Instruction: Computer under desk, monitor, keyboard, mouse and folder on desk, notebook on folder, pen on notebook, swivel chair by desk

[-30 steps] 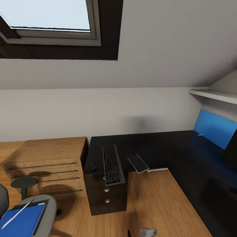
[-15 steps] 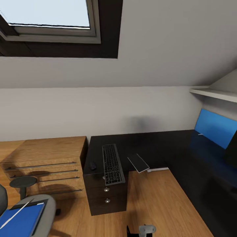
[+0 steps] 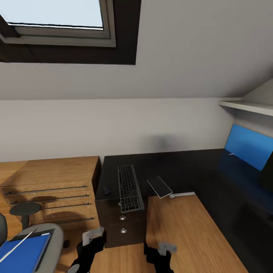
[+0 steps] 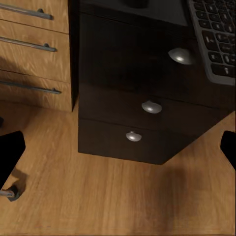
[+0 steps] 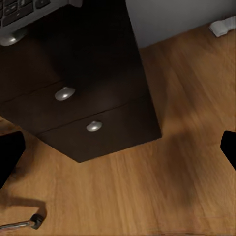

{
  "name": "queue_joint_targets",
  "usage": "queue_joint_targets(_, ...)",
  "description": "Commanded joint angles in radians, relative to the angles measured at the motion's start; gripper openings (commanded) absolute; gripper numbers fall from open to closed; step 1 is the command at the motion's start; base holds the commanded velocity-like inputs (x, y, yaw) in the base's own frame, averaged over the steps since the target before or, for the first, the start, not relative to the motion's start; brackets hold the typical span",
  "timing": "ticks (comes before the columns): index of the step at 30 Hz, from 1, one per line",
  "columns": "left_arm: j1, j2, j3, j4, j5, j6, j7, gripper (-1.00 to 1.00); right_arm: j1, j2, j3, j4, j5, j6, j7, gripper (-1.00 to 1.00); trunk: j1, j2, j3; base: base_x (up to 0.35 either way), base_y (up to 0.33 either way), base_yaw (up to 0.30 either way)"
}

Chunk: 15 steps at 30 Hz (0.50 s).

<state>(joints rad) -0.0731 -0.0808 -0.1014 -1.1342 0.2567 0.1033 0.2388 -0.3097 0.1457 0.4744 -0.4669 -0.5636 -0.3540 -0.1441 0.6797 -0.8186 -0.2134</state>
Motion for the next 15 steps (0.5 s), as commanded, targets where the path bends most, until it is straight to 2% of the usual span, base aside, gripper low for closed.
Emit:
queue_joint_targets(1, 0.005, 0.001, -0.001, -0.038, 0.009, 0.037, 0.007, 1.0, -0.003, -0.001, 0.005, -0.018, -0.024, 0.011, -0.007, 1.0, 0.004, -0.008, -0.005, 0.0, 0.0, 0.0)
queue_joint_targets(3, 0.012, 0.001, 0.004, -0.095, 0.009, 0.086, 0.007, 1.0, -0.005, -0.002, -0.001, -0.057, -0.059, 0.046, -0.005, 1.0, 0.012, -0.022, -0.011, 0.0, 0.0, 0.0)
queue_joint_targets(4, 0.017, 0.001, 0.016, -0.136, 0.01, 0.117, 0.008, 1.0, -0.007, -0.005, -0.005, -0.1, -0.096, 0.086, -0.005, 1.0, 0.016, -0.029, -0.014, 0.0, 0.0, 0.0)
queue_joint_targets(7, 0.021, 0.001, 0.046, -0.172, 0.01, 0.144, 0.008, 1.0, -0.008, -0.014, -0.013, -0.164, -0.158, 0.153, -0.004, 1.0, 0.027, -0.05, -0.024, 0.0, 0.0, 0.0)
queue_joint_targets(8, 0.023, 0.0, 0.068, -0.186, 0.01, 0.155, 0.007, 1.0, -0.008, -0.022, -0.024, -0.207, -0.205, 0.2, -0.004, 1.0, 0.031, -0.057, -0.027, 0.0, 0.0, 0.0)
queue_joint_targets(9, 0.024, 0.001, 0.078, -0.19, 0.01, 0.158, 0.007, 1.0, -0.009, -0.028, -0.032, -0.227, -0.231, 0.224, -0.003, 1.0, 0.035, -0.064, -0.03, 0.0, 0.0, 0.0)
queue_joint_targets(11, 0.026, 0.001, 0.109, -0.198, 0.01, 0.167, 0.007, 1.0, -0.009, -0.045, -0.079, -0.305, -0.337, 0.328, -0.002, 1.0, 0.042, -0.078, -0.036, 0.0, 0.0, 0.0)
queue_joint_targets(12, 0.026, 0.003, 0.143, -0.201, 0.01, 0.17, 0.006, 1.0, -0.012, -0.053, -0.135, -0.37, -0.442, 0.442, 0.0, 1.0, 0.046, -0.085, -0.039, 0.0, 0.0, 0.0)
queue_joint_targets(13, 0.027, 0.004, 0.152, -0.202, 0.009, 0.17, 0.006, 1.0, -0.013, -0.054, -0.149, -0.385, -0.466, 0.468, 0.0, 1.0, 0.05, -0.092, -0.042, 0.0, 0.0, 0.0)
queue_joint_targets(14, 0.028, 0.005, 0.167, -0.202, 0.009, 0.171, 0.006, 1.0, -0.015, -0.056, -0.177, -0.41, -0.511, 0.517, 0.002, 1.0, 0.054, -0.099, -0.045, 0.0, 0.0, 0.0)
queue_joint_targets(15, 0.028, 0.005, 0.172, -0.203, 0.008, 0.17, 0.006, 1.0, -0.016, -0.056, -0.19, -0.421, -0.532, 0.538, 0.002, 1.0, 0.058, -0.106, -0.049, 0.0, 0.0, 0.0)
